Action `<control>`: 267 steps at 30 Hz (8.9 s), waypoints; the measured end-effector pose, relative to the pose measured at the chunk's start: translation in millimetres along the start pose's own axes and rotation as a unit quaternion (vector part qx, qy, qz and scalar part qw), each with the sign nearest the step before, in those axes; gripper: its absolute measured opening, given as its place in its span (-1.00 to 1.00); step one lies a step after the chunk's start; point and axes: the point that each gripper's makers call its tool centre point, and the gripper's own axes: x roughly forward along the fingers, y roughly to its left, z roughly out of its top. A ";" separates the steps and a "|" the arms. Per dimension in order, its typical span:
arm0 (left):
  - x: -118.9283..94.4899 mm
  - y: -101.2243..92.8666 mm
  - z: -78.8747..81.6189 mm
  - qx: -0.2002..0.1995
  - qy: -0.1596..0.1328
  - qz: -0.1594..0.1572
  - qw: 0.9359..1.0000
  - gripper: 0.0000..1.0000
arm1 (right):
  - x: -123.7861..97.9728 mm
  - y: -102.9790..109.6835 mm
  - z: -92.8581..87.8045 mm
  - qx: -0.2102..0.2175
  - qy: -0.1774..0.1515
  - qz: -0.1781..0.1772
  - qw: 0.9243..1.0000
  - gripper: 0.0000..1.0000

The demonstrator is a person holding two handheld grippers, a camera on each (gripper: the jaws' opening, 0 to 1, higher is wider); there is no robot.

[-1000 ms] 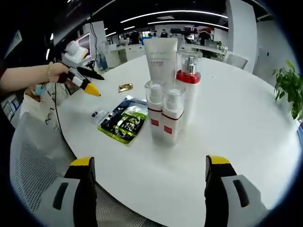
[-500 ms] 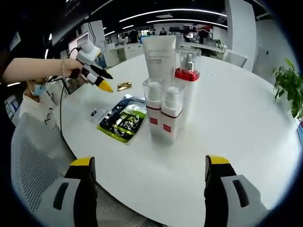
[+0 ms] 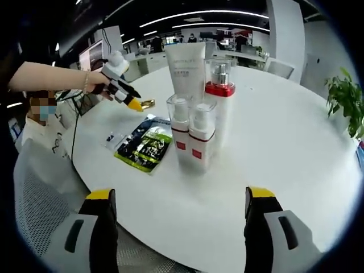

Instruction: Arrange the skincare products in the storage area until every visible bottle or jar stands upright without overlapping.

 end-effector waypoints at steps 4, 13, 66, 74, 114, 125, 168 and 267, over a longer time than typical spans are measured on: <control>1.3 -0.6 -4.4 0.013 0.010 0.002 1.000 0.33 | -0.6 0.4 0.0 0.000 0.001 -0.002 1.000 0.87; 5.5 6.2 -7.6 0.009 0.016 0.004 1.000 0.06 | 0.0 0.5 0.3 0.003 0.001 -0.001 1.000 0.86; -79.2 -69.2 25.4 0.206 -0.068 -0.009 0.976 -0.22 | -7.2 3.5 18.2 -0.008 -0.045 0.002 0.999 0.76; -93.8 -83.0 21.8 0.209 -0.077 -0.011 0.975 -0.22 | -10.1 9.5 24.9 -0.017 -0.058 0.009 0.998 0.58; -172.5 -201.4 7.6 0.298 -0.134 -0.059 0.943 -0.21 | 19.3 133.6 136.1 0.080 -0.136 0.287 0.945 -0.24; -178.7 -211.6 10.7 0.310 -0.140 -0.066 0.938 -0.21 | 14.6 143.6 139.2 0.136 -0.139 0.326 0.925 -0.66; -231.6 -215.4 35.0 -0.195 -0.378 -0.165 0.890 -0.04 | -49.1 142.0 200.8 0.333 -0.323 0.401 0.790 -0.98; -266.3 -220.8 2.2 -0.320 -0.362 -0.310 0.819 -0.82 | -61.7 177.6 202.8 0.199 -0.239 0.447 0.838 -0.99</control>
